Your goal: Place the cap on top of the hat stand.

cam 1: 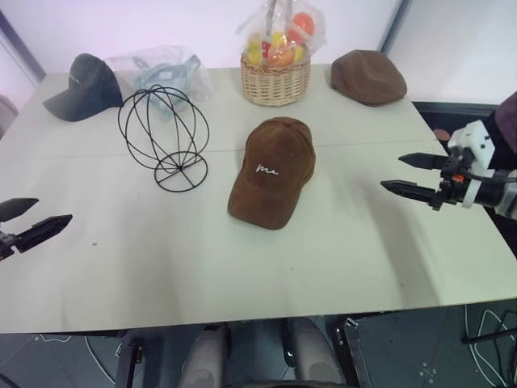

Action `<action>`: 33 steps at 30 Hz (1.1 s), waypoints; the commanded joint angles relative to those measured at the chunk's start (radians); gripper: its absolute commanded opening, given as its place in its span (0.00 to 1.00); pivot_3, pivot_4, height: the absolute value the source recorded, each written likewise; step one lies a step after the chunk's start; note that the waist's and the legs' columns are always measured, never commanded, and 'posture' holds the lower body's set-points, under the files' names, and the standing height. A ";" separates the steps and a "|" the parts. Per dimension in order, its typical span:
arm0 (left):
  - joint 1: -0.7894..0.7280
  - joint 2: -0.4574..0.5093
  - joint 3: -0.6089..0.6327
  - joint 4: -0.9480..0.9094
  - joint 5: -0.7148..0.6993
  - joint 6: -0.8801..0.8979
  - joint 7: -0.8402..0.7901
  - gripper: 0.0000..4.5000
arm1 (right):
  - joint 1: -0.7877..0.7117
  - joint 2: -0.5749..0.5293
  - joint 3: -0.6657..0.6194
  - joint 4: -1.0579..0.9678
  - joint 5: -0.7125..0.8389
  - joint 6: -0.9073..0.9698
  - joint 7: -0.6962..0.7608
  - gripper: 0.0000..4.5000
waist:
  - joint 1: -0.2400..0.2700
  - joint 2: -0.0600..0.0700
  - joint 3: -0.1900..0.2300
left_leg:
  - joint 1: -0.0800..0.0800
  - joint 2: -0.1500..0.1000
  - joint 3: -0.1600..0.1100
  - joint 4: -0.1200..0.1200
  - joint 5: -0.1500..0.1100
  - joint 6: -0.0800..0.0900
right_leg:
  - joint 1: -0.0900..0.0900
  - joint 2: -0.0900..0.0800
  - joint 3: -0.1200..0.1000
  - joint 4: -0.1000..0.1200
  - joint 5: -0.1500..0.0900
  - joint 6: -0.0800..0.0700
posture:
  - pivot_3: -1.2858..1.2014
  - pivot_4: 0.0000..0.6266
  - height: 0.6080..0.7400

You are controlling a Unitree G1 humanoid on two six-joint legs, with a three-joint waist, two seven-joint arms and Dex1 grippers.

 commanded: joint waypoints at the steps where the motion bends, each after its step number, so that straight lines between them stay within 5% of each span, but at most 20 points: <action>1: -0.008 0.016 0.055 -0.014 -0.005 -0.004 -0.004 1.00 | -0.024 -0.001 -0.018 -0.023 0.002 -0.021 -0.001 0.92 | 0.000 0.000 0.000 | 0.000 0.000 0.000 0.000 0.000 0.000 | 0.000 0.000 0.000 0.000 0.000 0.000 | 0.52 0.24 1.00; 15: -0.036 0.029 0.056 -0.005 0.004 -0.023 0.001 1.00 | -0.041 0.002 0.002 -0.038 -0.004 -0.030 0.008 0.92 | 0.000 0.000 0.000 | 0.001 0.000 0.000 0.000 0.000 0.000 | 0.001 0.000 0.000 0.001 0.000 0.000 | 0.52 0.24 1.00; 30: -0.205 0.231 0.009 0.010 -0.149 0.129 -0.253 1.00 | 0.044 0.030 0.114 -0.453 -0.061 -0.012 -0.095 0.92 | 0.001 0.000 0.000 | 0.001 0.001 0.000 0.000 0.000 0.000 | 0.000 0.002 0.000 0.002 0.000 0.000 | 0.52 0.24 1.00; 33: -0.259 0.221 -0.054 0.032 -0.133 0.102 -0.227 1.00 | 0.106 0.067 0.202 -0.565 -0.198 -0.116 -0.185 0.92 | 0.000 -0.001 -0.001 | 0.002 0.001 0.000 0.000 0.000 0.000 | 0.000 0.002 0.000 0.002 0.000 0.000 | 0.52 0.24 1.00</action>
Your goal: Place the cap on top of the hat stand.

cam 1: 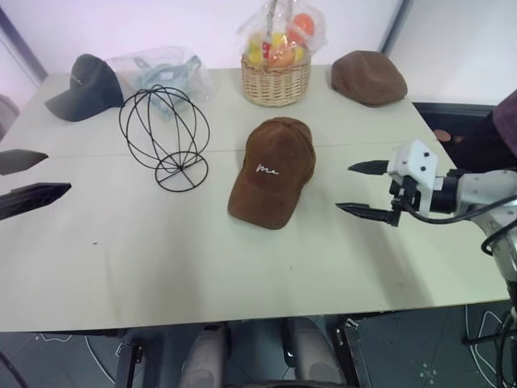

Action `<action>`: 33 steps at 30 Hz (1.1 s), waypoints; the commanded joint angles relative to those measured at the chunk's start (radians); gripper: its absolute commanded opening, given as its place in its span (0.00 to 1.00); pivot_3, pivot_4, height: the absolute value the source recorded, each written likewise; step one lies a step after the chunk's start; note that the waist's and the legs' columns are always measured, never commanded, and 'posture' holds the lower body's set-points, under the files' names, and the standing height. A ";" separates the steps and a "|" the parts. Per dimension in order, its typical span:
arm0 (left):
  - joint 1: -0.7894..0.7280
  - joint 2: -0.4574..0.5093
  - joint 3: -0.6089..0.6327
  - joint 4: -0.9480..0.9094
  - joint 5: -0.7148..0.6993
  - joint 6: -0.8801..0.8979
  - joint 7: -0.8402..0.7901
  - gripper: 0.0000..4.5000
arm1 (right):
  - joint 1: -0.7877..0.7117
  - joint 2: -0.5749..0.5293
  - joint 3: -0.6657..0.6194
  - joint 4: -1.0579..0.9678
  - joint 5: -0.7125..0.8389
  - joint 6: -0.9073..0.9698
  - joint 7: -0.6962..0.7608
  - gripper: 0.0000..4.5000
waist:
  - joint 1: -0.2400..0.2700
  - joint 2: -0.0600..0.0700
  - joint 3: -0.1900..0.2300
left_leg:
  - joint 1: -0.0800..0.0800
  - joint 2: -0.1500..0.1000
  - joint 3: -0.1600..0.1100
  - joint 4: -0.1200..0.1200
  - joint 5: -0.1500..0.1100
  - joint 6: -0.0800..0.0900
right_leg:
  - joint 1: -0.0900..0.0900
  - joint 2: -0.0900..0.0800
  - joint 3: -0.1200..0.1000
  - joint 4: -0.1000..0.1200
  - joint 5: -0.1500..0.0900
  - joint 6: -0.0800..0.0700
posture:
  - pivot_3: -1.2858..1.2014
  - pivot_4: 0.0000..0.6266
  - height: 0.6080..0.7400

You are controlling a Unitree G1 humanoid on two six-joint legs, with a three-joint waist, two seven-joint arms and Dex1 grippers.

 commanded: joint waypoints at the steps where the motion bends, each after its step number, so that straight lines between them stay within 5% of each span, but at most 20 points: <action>1: -0.077 0.005 -0.070 0.031 0.011 -0.032 0.021 1.00 | 0.077 0.053 0.106 -0.167 -0.204 -0.178 -0.136 0.92 | 0.000 -0.001 -0.001 | 0.000 0.001 0.000 0.000 0.000 0.000 | 0.000 0.001 -0.001 0.001 0.000 0.000 | 0.52 0.24 1.00; 11: -0.140 -0.013 -0.131 0.033 0.000 -0.019 0.023 1.00 | 0.170 0.150 0.310 -0.047 -0.716 -0.762 -0.422 0.92 | -0.001 -0.002 -0.001 | 0.001 0.001 0.001 0.001 0.000 0.000 | 0.001 0.001 0.000 0.001 0.000 0.000 | 0.52 0.24 1.00; 17: -0.144 -0.020 -0.133 0.025 -0.001 -0.013 0.031 1.00 | 0.174 0.229 0.349 0.082 -0.906 -0.962 -0.619 0.92 | 0.000 -0.003 -0.002 | 0.002 0.001 0.001 0.001 0.000 0.000 | 0.001 0.001 0.000 0.003 0.000 0.000 | 0.52 0.24 1.00; 33: -0.106 -0.026 -0.078 -0.010 0.006 0.021 0.048 1.00 | 0.156 0.384 0.381 0.127 -0.843 -0.966 -0.592 0.92 | -0.001 -0.004 -0.002 | 0.004 0.001 0.000 0.002 0.000 0.000 | 0.003 0.001 0.000 0.007 0.000 0.000 | 0.52 0.24 1.00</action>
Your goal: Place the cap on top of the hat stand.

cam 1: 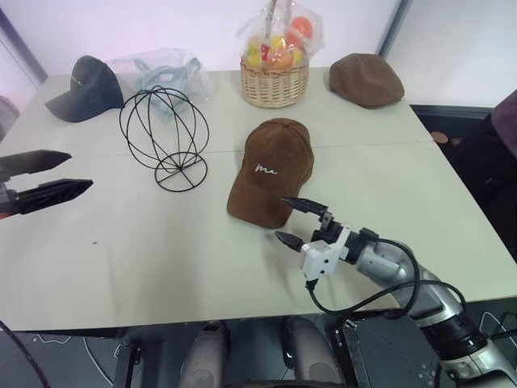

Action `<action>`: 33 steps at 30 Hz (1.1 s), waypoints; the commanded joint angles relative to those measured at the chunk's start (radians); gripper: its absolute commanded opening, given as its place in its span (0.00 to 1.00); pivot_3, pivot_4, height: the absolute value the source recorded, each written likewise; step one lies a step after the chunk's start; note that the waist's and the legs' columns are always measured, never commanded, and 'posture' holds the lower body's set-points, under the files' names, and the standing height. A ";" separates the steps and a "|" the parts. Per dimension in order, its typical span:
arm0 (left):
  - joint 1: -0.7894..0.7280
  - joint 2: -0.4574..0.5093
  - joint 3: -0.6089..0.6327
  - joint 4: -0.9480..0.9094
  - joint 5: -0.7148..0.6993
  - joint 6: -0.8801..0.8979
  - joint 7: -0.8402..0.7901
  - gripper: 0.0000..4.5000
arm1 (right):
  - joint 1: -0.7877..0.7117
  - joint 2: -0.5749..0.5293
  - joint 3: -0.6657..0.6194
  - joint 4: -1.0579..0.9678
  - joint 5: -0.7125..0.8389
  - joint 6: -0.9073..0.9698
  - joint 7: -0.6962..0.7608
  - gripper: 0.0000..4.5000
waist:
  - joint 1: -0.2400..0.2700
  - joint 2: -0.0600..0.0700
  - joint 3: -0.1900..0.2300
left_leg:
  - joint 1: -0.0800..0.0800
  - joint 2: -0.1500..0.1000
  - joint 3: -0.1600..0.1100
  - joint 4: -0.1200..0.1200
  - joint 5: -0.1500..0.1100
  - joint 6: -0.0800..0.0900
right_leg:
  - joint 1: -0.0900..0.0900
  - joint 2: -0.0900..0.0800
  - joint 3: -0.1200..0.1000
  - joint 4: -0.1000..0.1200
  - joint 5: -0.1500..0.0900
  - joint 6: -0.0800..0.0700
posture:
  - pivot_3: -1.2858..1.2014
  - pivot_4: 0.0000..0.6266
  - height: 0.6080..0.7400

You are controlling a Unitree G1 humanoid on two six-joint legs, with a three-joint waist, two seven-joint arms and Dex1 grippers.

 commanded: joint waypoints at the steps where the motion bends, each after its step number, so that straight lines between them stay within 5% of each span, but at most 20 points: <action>1: -0.001 0.009 0.052 -0.017 -0.006 0.004 0.004 1.00 | -0.025 0.042 0.023 0.007 -0.008 0.011 -0.003 0.92 | -0.001 0.000 0.000 | 0.000 0.000 0.000 0.000 0.000 0.000 | 0.000 0.000 0.000 0.000 0.000 0.000 | 0.52 0.24 1.00; 10: 0.004 0.017 0.060 -0.031 -0.006 0.026 0.010 1.00 | -0.056 0.102 0.087 0.088 -0.107 0.002 -0.033 0.92 | 0.000 0.000 0.000 | 0.002 0.000 -0.001 0.001 0.000 0.000 | 0.000 0.000 0.000 0.004 0.000 0.000 | 0.52 0.24 1.00; 19: -0.017 0.024 0.054 -0.024 -0.008 0.038 0.014 1.00 | -0.103 0.117 0.121 0.268 -0.336 0.007 -0.269 0.92 | -0.003 -0.001 -0.001 | 0.004 0.000 -0.001 0.001 0.000 0.000 | 0.000 0.000 0.000 0.006 0.000 0.000 | 0.52 0.24 1.00; 30: -0.024 0.012 0.075 -0.031 -0.008 0.047 0.039 1.00 | -0.185 0.127 0.189 0.441 -0.422 -0.021 -0.448 0.92 | -0.005 -0.007 -0.004 | 0.014 0.000 -0.001 0.001 0.000 0.000 | 0.012 0.000 0.000 0.004 0.000 -0.001 | 0.52 0.24 1.00; 33: -0.009 0.013 0.107 -0.043 -0.017 0.066 0.038 1.00 | -0.193 0.141 0.213 0.469 -0.431 -0.030 -0.466 0.72 | -0.016 -0.007 -0.004 | 0.014 0.000 -0.003 0.001 0.000 0.000 | 0.014 0.001 -0.001 -0.001 0.000 -0.001 | 0.52 0.24 1.00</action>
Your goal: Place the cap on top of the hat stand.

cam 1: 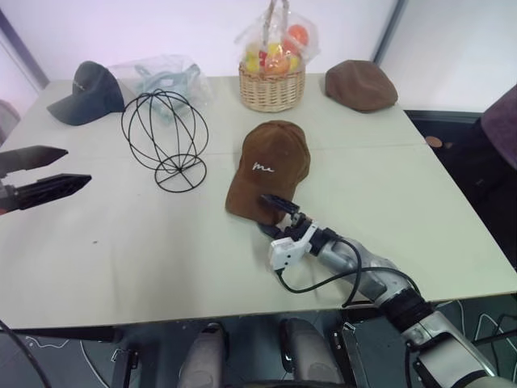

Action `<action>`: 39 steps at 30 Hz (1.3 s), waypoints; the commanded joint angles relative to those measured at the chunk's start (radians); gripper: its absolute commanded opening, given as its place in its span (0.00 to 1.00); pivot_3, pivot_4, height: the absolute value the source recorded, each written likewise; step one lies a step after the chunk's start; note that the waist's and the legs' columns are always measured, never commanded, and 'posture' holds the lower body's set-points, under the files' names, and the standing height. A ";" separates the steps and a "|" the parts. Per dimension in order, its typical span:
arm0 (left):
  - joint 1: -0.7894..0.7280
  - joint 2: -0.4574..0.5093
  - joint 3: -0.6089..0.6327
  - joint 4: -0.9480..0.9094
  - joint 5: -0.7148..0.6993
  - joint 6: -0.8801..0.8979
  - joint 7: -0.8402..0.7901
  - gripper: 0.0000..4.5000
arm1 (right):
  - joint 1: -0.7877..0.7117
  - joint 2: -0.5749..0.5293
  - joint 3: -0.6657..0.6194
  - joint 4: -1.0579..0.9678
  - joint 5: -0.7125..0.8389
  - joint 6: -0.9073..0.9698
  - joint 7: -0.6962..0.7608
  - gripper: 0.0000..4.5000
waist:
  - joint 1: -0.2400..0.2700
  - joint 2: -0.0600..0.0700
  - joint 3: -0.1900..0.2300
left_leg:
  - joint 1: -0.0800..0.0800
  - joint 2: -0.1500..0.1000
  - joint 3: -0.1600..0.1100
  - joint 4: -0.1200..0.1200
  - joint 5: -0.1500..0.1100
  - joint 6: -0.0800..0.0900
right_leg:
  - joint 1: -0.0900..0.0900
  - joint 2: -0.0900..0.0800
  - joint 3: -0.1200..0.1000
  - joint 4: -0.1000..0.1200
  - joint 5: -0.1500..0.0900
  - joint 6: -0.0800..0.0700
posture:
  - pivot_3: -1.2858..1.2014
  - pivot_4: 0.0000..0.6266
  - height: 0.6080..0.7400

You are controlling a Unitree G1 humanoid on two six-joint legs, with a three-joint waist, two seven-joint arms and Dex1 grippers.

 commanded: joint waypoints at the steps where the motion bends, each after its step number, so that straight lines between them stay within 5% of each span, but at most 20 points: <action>1: 0.004 0.012 0.077 -0.030 -0.021 0.022 0.001 1.00 | -0.009 0.014 0.030 0.068 -0.029 0.012 -0.017 0.62 | -0.009 0.000 0.000 | 0.000 0.000 0.000 0.000 0.000 0.000 | 0.001 0.000 0.000 -0.001 0.000 0.000 | 0.52 0.24 1.00; 6: 0.019 0.024 0.128 -0.058 -0.043 0.068 -0.011 1.00 | -0.042 0.041 0.050 0.130 -0.043 0.026 -0.058 0.05 | -0.026 -0.005 -0.003 | 0.001 0.001 0.000 -0.001 0.000 0.000 | 0.003 0.000 0.000 -0.005 0.000 0.000 | 0.52 0.24 1.00; 7: 0.019 0.028 0.137 -0.064 -0.048 0.078 -0.013 1.00 | -0.046 0.045 0.053 0.140 -0.046 0.032 -0.066 0.01 | -0.028 -0.005 -0.003 | 0.001 0.001 0.000 -0.001 0.000 0.000 | 0.003 0.000 -0.001 -0.005 0.000 0.000 | 0.52 0.24 1.00; 19: 0.021 0.039 0.174 -0.083 -0.053 0.114 -0.005 1.00 | -0.056 0.180 -0.046 0.127 0.102 0.152 -0.108 0.01 | -0.047 -0.007 -0.004 | 0.001 0.002 -0.003 -0.003 -0.001 -0.002 | 0.002 0.001 -0.003 -0.008 0.000 0.000 | 0.52 0.24 1.00; 29: 0.001 0.050 0.168 -0.008 -0.052 0.114 -0.028 1.00 | -0.392 0.225 -0.221 -0.082 0.207 0.266 -0.092 0.01 | -0.023 0.000 0.000 | -0.017 0.001 -0.003 -0.005 0.001 -0.001 | -0.019 0.001 -0.003 -0.003 0.005 -0.008 | 0.52 0.24 1.00; 39: 0.059 0.031 0.208 0.023 -0.017 0.081 -0.040 1.00 | -0.528 0.364 -0.174 -0.108 0.317 0.235 -0.019 0.01 | -0.024 0.000 0.000 | -0.017 0.001 -0.002 -0.014 0.001 -0.001 | -0.022 0.001 -0.003 -0.004 0.003 -0.004 | 0.52 0.24 1.00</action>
